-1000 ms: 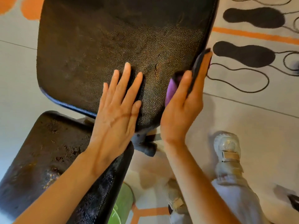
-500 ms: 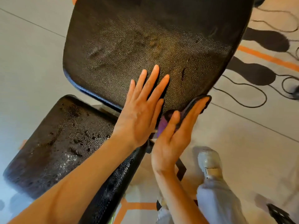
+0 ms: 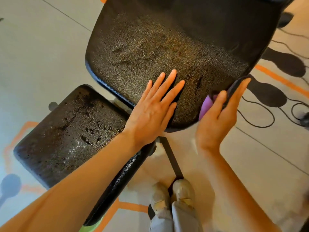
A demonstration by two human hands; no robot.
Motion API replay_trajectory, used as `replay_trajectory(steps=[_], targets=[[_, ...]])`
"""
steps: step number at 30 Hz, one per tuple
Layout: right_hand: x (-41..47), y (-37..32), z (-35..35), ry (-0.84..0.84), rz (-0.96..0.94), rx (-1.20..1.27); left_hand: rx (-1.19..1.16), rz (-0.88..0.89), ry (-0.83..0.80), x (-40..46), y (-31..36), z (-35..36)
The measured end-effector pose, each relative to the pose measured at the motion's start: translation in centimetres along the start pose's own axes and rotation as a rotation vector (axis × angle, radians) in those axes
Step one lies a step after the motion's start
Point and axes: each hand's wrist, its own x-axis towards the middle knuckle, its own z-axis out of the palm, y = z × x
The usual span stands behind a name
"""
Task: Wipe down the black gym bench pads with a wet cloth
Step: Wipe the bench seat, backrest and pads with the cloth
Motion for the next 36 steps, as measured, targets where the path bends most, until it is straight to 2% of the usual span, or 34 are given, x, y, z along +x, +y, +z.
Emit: replay_trajectory(steps=[4, 10, 13, 22, 26, 32, 36], targets=[[3.1, -3.1, -1.6, -0.054, -0.117, -0.033, -0.008, -0.094, 0.052, -1.1, 0.2, -0.8], [-2.9, -4.7, -3.4, -0.454, -0.213, -0.086, 0.051, -0.216, 0.063, -5.7, -0.9, -2.4], [-4.5, -5.4, -2.9, -0.636, -0.300, -0.096, 0.037, -0.338, 0.080, -8.0, -2.0, -3.4], [-7.6, -4.2, 2.4, -1.041, -0.467, -0.164, 0.072, -0.605, 0.119, -13.8, -4.5, -4.0], [-8.5, -3.0, 3.9, -1.060, -0.596, -0.281, 0.090, -0.629, 0.111, -13.6, -4.5, -3.6], [-10.2, -2.0, 0.8, -0.973, -0.642, -0.326, 0.088, -0.640, 0.116, -13.5, -4.5, -3.6], [-9.3, -3.3, 3.6, -1.005, -0.668, -0.393, 0.082, -0.636, 0.126, -13.4, -4.3, -3.6]])
